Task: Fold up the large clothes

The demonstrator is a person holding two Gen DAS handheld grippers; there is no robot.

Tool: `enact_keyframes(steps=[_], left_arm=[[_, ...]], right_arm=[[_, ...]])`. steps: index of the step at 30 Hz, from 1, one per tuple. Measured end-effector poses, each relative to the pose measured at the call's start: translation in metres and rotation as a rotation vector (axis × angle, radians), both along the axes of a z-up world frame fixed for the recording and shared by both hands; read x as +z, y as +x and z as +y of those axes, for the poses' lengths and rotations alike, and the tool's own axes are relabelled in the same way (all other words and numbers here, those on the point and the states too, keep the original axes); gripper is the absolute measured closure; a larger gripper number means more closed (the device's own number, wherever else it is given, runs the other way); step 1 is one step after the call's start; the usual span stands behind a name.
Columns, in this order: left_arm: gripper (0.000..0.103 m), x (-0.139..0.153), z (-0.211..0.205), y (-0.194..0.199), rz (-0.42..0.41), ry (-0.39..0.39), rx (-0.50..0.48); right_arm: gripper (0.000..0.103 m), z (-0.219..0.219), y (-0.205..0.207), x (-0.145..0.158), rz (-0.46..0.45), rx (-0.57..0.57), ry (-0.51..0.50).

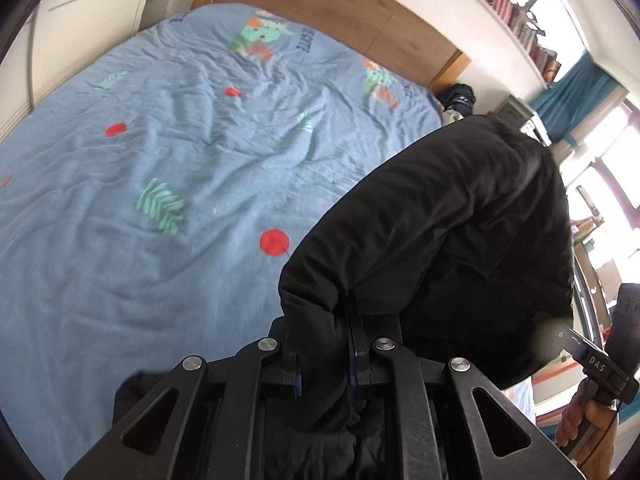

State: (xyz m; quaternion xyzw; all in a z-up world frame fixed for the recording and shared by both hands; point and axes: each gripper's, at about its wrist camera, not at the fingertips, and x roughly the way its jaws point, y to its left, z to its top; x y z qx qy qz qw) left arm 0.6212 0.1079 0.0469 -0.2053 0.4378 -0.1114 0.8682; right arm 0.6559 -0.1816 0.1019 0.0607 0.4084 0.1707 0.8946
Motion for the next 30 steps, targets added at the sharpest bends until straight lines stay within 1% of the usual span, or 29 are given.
enact_keyframes(steps=[3,5,7,9,11,15,18,21,22,24,25,26,30], left_arm=[[0.088,0.001,0.001,-0.037,-0.027,-0.005,-0.001],[0.088,-0.005,0.003,-0.067,-0.028,-0.007,0.008],[0.088,-0.012,0.000,-0.096,-0.031,0.017,0.008],[0.088,-0.025,-0.002,-0.122,-0.028,0.037,0.000],[0.088,-0.041,-0.004,-0.141,-0.004,0.060,-0.001],[0.088,-0.071,-0.011,-0.166,0.036,0.124,0.010],[0.088,-0.085,-0.008,-0.176,0.065,0.116,0.032],[0.088,-0.086,-0.002,-0.186,0.071,0.099,0.046],[0.085,-0.085,0.000,-0.190,0.075,0.104,0.050],[0.076,-0.082,0.005,-0.199,0.081,0.115,0.061],[0.066,-0.079,0.010,-0.204,0.080,0.124,0.075],[0.059,-0.077,0.012,-0.209,0.077,0.129,0.084],[0.056,-0.054,0.021,-0.225,0.035,0.157,0.093]], right_arm=[[0.088,-0.006,-0.044,-0.002,-0.042,0.009,0.022],[0.088,-0.014,-0.080,-0.009,-0.074,0.011,0.041],[0.088,-0.022,-0.111,-0.017,-0.101,0.000,0.070],[0.088,-0.034,-0.140,-0.030,-0.123,-0.021,0.127],[0.088,-0.045,-0.157,-0.049,-0.097,-0.054,0.161],[0.088,-0.057,-0.177,-0.085,-0.038,-0.090,0.150],[0.088,-0.060,-0.184,-0.102,0.000,-0.103,0.130],[0.086,-0.063,-0.195,-0.108,0.012,-0.103,0.116],[0.086,-0.064,-0.195,-0.109,0.014,-0.103,0.104],[0.086,-0.065,-0.202,-0.108,0.018,-0.101,0.082],[0.086,-0.067,-0.207,-0.107,0.022,-0.104,0.068],[0.086,-0.067,-0.210,-0.105,0.023,-0.105,0.058],[0.086,-0.069,-0.228,-0.090,0.000,-0.096,0.010]])
